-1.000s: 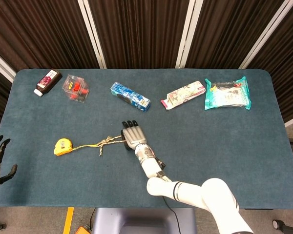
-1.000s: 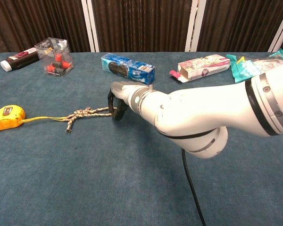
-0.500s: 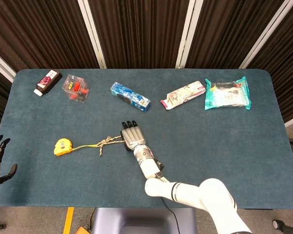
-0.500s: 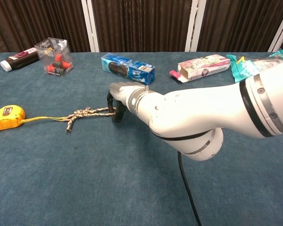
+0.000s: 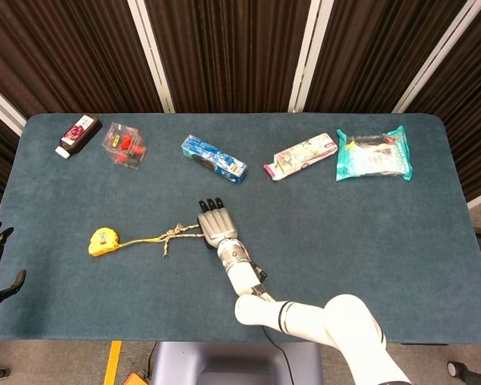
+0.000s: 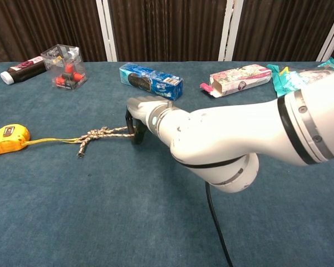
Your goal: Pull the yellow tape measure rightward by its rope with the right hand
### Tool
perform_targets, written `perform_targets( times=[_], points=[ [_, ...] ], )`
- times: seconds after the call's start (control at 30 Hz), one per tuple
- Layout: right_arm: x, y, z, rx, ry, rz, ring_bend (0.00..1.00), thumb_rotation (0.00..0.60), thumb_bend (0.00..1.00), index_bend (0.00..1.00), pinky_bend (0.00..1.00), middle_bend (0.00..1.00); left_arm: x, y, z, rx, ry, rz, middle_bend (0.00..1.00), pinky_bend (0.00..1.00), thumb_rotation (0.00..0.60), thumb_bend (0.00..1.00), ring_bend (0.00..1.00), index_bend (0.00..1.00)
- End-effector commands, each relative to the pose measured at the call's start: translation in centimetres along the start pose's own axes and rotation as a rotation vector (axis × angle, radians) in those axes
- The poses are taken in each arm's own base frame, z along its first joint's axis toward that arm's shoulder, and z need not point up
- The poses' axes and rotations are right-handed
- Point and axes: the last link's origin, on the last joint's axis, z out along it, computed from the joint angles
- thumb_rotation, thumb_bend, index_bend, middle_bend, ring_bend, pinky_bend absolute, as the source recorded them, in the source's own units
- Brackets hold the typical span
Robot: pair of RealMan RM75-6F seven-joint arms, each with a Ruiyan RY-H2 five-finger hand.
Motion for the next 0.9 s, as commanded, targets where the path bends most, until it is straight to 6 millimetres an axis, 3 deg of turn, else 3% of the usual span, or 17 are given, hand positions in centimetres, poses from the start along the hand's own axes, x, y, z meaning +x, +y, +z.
perform_targets(
  times=[0.03, 0.5, 0.9],
  points=[
    [0.0, 0.0, 0.0, 0.001, 0.002, -0.002, 0.07, 0.6, 0.51, 0.71, 0.0, 0.18, 0.0, 0.0, 0.0, 0.001, -0.002, -0.001, 0.0, 0.1, 0.6, 0.37, 0.0, 0.1],
    [0.2, 1.0, -0.2, -0.009, 0.025, -0.038, 0.08, 0.6, 0.52, 0.74, 0.0, 0.2, 0.1, -0.2, -0.1, 0.0, -0.005, -0.01, 0.0, 0.1, 0.6, 0.37, 0.0, 0.1],
    [1.0, 3.3, -1.6, -0.01, 0.034, -0.05, 0.08, 0.6, 0.52, 0.74, 0.0, 0.2, 0.0, 0.4, -0.2, -0.014, -0.007, -0.009, 0.0, 0.1, 0.6, 0.37, 0.0, 0.1]
  ],
)
